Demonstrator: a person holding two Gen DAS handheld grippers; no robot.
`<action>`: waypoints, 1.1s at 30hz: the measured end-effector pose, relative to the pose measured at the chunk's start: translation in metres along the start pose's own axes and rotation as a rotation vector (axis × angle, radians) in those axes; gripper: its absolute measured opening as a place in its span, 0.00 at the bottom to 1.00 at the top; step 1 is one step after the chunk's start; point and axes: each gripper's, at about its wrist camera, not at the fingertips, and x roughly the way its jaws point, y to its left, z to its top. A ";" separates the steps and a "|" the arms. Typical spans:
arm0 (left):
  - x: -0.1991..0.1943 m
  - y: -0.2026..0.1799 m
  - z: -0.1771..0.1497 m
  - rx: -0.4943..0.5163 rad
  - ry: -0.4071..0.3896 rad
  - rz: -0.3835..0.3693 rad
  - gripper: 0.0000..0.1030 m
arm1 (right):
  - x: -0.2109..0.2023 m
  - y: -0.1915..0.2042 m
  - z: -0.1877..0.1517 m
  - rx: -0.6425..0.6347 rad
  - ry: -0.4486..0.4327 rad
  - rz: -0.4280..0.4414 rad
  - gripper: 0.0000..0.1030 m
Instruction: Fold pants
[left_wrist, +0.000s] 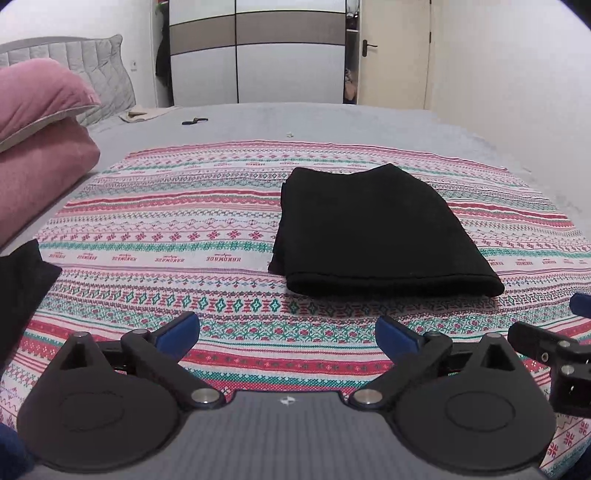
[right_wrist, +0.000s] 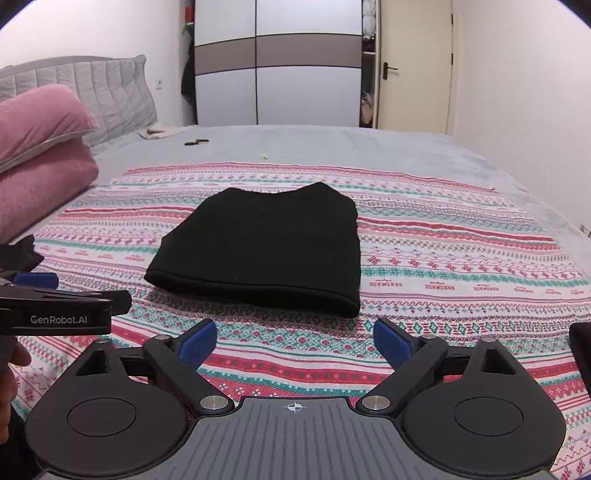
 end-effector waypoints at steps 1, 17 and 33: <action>0.000 0.001 0.000 -0.004 0.001 0.000 1.00 | 0.000 0.001 -0.001 -0.002 0.002 0.000 0.92; 0.000 0.004 0.002 -0.014 0.003 0.007 1.00 | 0.005 0.007 -0.002 0.010 0.020 0.013 0.93; 0.002 0.005 0.003 -0.033 0.022 -0.001 1.00 | 0.006 0.006 -0.003 0.012 0.021 0.014 0.94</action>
